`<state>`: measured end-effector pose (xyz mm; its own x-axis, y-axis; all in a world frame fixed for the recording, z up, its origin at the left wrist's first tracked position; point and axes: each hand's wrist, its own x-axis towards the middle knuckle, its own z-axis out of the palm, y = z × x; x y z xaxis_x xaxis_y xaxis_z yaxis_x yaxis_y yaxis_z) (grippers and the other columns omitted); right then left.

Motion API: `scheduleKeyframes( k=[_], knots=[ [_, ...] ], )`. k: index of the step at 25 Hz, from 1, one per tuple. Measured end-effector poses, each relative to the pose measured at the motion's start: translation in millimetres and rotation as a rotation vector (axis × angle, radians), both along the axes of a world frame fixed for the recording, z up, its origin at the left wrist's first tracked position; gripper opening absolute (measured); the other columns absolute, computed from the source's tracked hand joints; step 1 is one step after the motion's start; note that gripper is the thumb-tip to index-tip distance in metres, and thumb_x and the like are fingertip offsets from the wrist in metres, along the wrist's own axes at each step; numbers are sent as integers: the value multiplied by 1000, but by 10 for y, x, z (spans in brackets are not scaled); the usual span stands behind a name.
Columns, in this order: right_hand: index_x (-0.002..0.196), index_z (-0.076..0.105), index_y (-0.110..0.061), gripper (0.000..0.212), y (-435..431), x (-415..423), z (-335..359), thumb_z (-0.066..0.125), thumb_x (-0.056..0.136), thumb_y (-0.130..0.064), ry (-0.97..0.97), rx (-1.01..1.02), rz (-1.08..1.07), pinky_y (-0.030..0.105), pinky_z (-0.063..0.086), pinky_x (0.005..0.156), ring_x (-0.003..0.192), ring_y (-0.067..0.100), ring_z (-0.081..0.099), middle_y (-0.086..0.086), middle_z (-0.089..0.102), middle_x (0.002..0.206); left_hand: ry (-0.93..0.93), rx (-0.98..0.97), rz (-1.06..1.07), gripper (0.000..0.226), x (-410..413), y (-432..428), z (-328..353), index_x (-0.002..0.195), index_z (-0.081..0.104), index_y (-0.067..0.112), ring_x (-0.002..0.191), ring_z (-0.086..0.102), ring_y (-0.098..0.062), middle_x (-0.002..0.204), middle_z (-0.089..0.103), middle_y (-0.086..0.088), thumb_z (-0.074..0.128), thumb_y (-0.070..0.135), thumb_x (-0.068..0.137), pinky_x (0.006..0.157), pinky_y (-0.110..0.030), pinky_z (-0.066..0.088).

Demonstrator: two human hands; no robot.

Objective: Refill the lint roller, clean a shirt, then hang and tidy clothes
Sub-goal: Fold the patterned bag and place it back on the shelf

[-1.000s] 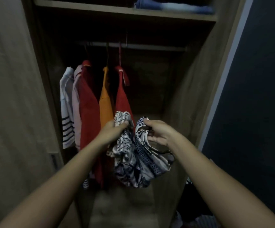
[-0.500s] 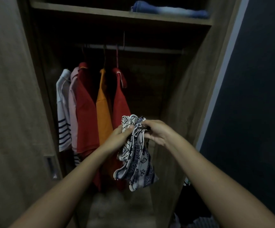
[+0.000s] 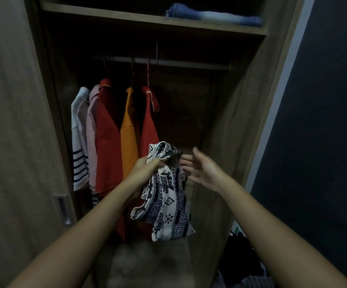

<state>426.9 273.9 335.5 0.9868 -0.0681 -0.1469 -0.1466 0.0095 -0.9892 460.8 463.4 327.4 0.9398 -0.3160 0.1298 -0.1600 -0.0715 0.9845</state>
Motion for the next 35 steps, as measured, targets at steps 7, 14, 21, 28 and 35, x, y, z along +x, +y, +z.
scheduleKeyframes(
  k=[7,14,21,28,35],
  knots=[
    [118,56,-17,72,-95,-67,-225,60,69,-69,-26,44,-32,35,54,85,99,20,65,10,68,112,253,-418,-144,24,158,222,-36,91,64,12,58,66,-15,69,70,-8,47,16,74,63,-25,52],
    [101,66,-21,35,-218,-8,140,64,80,-50,-435,-479,-338,32,46,93,103,11,60,-11,66,102,-32,29,26,73,241,319,-477,123,51,29,111,57,-23,115,60,6,59,70,63,98,-46,44],
    [133,36,-33,68,-359,-233,238,73,76,-31,-335,-578,173,30,39,103,120,4,43,-11,38,136,-43,-262,388,50,241,60,-154,137,16,31,71,59,-19,107,56,-7,43,40,96,58,-32,52],
    [109,45,-19,28,-414,-155,182,61,89,-29,-462,-627,-141,25,47,78,97,15,54,-4,53,103,-156,-83,176,38,121,77,-276,131,31,25,110,50,-20,118,49,1,36,33,94,78,-24,42],
    [112,27,-18,40,-284,-216,291,54,91,-38,-514,-607,-290,31,38,87,111,15,44,0,41,118,-238,-70,280,48,110,-27,-179,122,48,19,99,58,-15,105,61,8,46,53,88,90,-36,43]
  ],
)
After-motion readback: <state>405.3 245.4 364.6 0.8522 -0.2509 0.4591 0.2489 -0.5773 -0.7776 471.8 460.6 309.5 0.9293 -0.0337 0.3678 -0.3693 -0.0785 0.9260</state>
